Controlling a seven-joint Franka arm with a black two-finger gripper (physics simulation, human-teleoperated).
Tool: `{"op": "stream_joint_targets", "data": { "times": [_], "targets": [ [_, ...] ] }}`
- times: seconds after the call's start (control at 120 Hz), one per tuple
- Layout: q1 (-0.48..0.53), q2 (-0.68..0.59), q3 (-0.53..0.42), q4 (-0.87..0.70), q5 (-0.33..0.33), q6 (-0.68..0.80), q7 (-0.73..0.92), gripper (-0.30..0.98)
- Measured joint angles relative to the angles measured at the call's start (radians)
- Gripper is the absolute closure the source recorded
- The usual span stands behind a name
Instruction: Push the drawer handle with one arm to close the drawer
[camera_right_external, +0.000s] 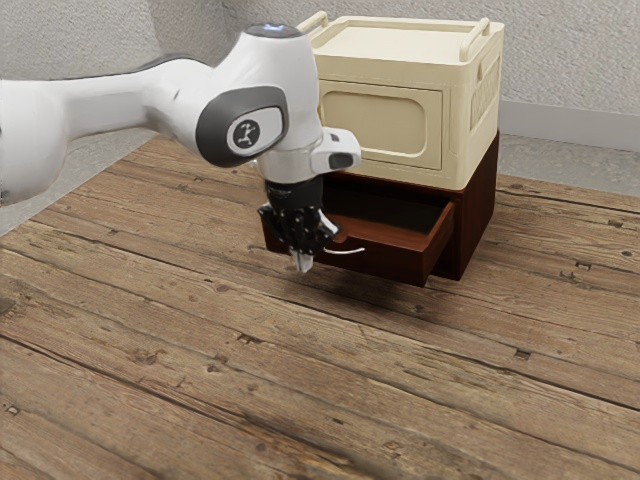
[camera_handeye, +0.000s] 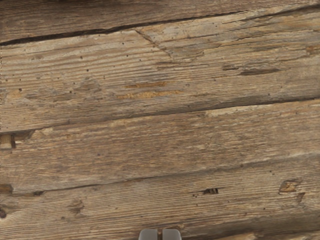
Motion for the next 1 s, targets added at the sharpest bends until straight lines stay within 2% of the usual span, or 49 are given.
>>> {"op": "stream_joint_targets", "data": {
  "times": [0.208,0.767,1.0],
  "targets": [
    [0.043,0.027,0.006,0.027,0.014,0.022,-0.029,0.79],
    [0.053,0.177,0.008,0.131,0.019,0.062,-0.072,0.79],
    [0.094,0.218,0.007,0.136,0.019,0.077,-0.081,0.79]
  ]
}}
